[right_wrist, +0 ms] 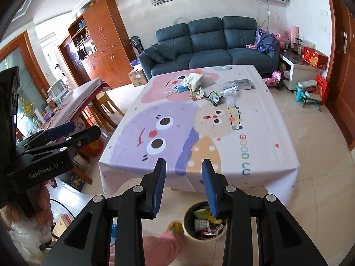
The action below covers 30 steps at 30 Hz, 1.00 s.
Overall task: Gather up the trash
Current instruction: 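Raise both open tools back up toward the table, then grasp the green-black packet with the right tool while the left tool reaches the green-white packet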
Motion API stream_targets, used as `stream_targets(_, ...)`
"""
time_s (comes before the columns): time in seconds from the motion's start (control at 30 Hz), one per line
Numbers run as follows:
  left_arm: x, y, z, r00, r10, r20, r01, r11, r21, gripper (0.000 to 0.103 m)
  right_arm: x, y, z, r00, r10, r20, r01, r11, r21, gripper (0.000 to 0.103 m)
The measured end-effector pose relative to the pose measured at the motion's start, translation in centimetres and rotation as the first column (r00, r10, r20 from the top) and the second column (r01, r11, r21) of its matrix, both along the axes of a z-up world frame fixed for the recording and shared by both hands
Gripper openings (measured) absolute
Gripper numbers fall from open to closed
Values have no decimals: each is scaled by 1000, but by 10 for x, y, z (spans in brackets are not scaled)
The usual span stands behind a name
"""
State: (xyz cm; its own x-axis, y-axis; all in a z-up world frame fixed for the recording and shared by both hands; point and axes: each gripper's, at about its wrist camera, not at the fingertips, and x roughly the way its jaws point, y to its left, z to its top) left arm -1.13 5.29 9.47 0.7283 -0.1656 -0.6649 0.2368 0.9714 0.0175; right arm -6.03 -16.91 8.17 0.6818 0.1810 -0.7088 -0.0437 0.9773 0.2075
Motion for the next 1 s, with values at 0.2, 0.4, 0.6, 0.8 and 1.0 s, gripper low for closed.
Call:
stream_targets(0.2, 66, -3, -18, 995, -25, -92, 23, 999, -29, 79, 58, -2, -20, 999, -19, -34, 18, 1000, -25, 34)
stream_targets(0.4, 173, -12, -42, 984, -79, -160, 68, 995, -72, 82, 155, -10, -37, 993, -84, -84, 80, 995, -51, 36)
stream_targets(0.6, 297, -23, -76, 957, -120, -264, 93, 989, -112, 91, 272, -18, -66, 981, -130, -146, 121, 990, -75, 50)
stream_targets(0.8, 404, -41, -133, 899, -123, -420, 57, 985, -166, 93, 370, -32, -107, 968, -166, -188, 149, 984, -99, 50)
stream_targets(1.0, 471, -61, -177, 866, -116, -486, 26, 982, -190, 97, 441, -50, -146, 959, -170, -225, 151, 983, -101, 50)
